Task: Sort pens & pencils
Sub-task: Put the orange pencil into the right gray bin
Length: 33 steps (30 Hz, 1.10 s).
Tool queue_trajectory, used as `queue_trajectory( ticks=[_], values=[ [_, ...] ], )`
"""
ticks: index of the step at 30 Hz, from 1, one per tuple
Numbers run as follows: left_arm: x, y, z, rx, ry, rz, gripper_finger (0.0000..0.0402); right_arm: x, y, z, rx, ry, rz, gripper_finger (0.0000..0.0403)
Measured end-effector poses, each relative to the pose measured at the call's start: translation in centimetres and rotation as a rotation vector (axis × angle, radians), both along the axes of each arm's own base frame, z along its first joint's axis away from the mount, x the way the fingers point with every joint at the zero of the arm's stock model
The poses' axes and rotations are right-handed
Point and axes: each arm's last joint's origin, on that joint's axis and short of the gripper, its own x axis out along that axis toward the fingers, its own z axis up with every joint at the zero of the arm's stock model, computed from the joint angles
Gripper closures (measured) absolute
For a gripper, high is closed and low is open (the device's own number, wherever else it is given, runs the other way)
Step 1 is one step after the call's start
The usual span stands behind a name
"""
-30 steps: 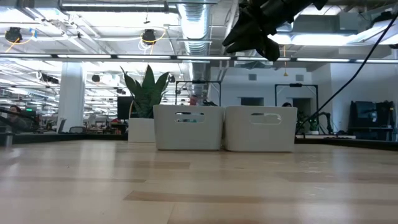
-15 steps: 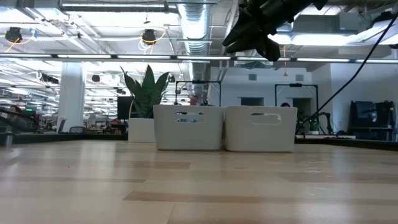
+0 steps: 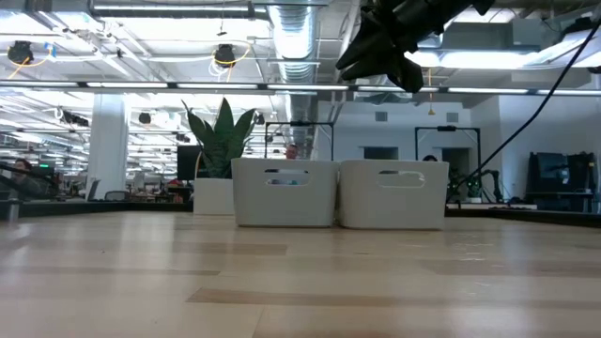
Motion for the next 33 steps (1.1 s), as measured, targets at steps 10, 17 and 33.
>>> queue_trajectory(
  ticks=[10, 17, 33],
  values=[
    [0.2, 0.0, 0.0, 0.007, -0.025, 0.001, 0.0321, 0.0, 0.0, 0.0, 0.000, 0.000, 0.000, 0.0290],
    [0.7, 0.3, 0.0, -0.001, -0.032, -0.031, 0.0354, 0.0, 0.0, 0.0, 0.000, 0.000, 0.000, 0.0290],
    [1.2, 0.9, 0.0, 0.003, -0.048, -0.111, 0.0382, 0.0, 0.0, 0.0, -0.001, 0.000, 0.001, 0.0290]
  ],
)
